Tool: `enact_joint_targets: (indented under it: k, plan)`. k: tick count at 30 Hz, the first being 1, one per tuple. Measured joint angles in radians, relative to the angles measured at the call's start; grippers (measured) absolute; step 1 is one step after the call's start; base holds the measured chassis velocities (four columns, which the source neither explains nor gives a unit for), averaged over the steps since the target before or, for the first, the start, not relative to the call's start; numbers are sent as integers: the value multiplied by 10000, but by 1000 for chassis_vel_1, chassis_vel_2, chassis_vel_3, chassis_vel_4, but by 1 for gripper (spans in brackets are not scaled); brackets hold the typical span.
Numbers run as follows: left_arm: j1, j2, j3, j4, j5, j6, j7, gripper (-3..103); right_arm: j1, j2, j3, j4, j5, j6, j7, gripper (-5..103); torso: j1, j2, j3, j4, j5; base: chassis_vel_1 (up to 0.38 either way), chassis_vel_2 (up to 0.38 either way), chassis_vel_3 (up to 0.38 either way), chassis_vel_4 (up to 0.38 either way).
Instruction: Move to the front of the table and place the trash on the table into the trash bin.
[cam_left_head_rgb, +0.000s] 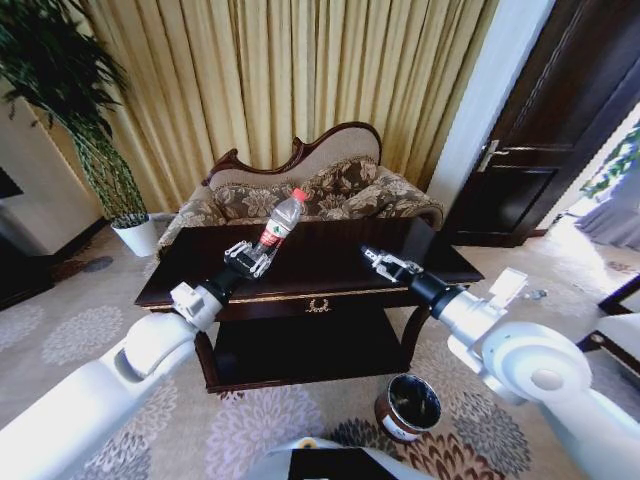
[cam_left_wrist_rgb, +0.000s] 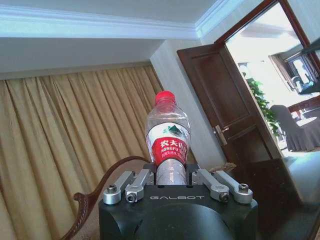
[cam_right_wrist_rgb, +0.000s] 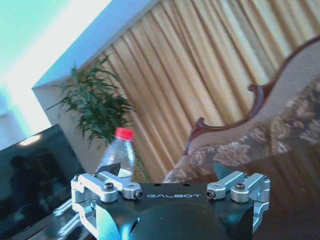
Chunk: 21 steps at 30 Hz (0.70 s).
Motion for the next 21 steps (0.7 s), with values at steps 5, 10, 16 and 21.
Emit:
enact_joint_targets:
  k: [5,10,16,21]
  plan:
    - [-815,-235,773,986,-32,-371,167,28,193,-226,-243,-721,-397,81,-666,100,0,-1,0,1,0,0,0,0,0]
    - [-1722,-587,1599,1723,-89,-536,168,28,359,-197,-557,-1427,-847,162,-1173,100,1,-1,1,-2,3,0,0,0,0]
    - [-2994,-1151,2680,2382,-126,-561,215,28,1038,-227,-1340,-2674,-1359,336,-2004,100,1,-1,1,-1,3,0,0,0,0]
    - [-3888,-1572,3390,2735,-103,-451,121,28,2357,-187,-2345,-3423,-1362,341,-2066,100,1,-2,1,-1,2,0,0,0,0]
